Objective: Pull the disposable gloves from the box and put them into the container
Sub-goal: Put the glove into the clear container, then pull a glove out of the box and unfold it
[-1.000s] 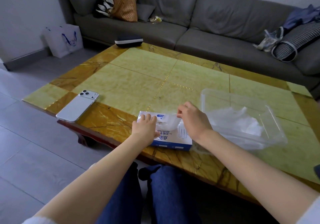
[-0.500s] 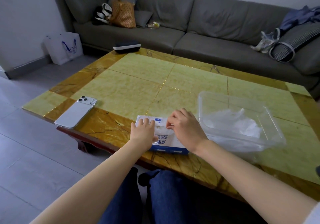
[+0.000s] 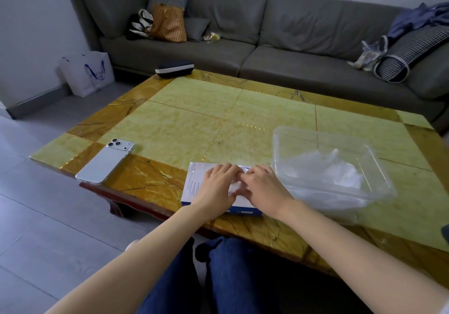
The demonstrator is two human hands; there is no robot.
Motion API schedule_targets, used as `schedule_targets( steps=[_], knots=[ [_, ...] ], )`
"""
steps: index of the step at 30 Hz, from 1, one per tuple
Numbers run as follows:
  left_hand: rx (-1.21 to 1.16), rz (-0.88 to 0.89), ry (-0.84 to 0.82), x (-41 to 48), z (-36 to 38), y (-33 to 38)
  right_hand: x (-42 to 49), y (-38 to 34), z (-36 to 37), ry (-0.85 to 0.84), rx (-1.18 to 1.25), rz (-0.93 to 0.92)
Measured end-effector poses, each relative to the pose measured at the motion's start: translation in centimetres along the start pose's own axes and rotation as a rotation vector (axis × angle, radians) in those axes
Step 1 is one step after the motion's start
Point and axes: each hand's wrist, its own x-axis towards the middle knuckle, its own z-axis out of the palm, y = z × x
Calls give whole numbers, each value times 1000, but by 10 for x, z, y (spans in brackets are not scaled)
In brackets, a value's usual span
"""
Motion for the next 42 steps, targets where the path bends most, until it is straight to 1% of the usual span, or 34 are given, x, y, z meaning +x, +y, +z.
schedule_targets(
  steps=[4,9,12,14,18,23,28,32,35,38,42],
  knots=[
    [-60,2,-11,1,4,4,-6,1,-1,-13,-16,11],
    [24,-7,-43,0,8,-1,-5,-3,-4,-3,-19,71],
    [156,-19,-87,-4,7,-9,-5,-2,-4,-23,-61,113],
    [207,-41,-85,-7,5,-15,-5,-4,-6,-19,-61,133],
    [242,-119,-142,-11,2,-25,-6,-9,-15,-24,-37,147],
    [268,-122,-223,-9,0,-27,0,-14,-27,1,-51,130],
    [276,-157,-245,-4,-1,-28,4,-13,-41,67,-14,151],
    [183,-198,-211,-5,-1,-27,7,-6,-56,129,12,202],
    [194,-230,-210,-4,-1,-25,7,-1,-71,197,38,235],
    [162,-235,-214,-4,-2,-24,8,6,-91,295,-17,243],
    [123,-229,-204,-7,-3,-21,0,15,-100,330,-44,289]
  ],
)
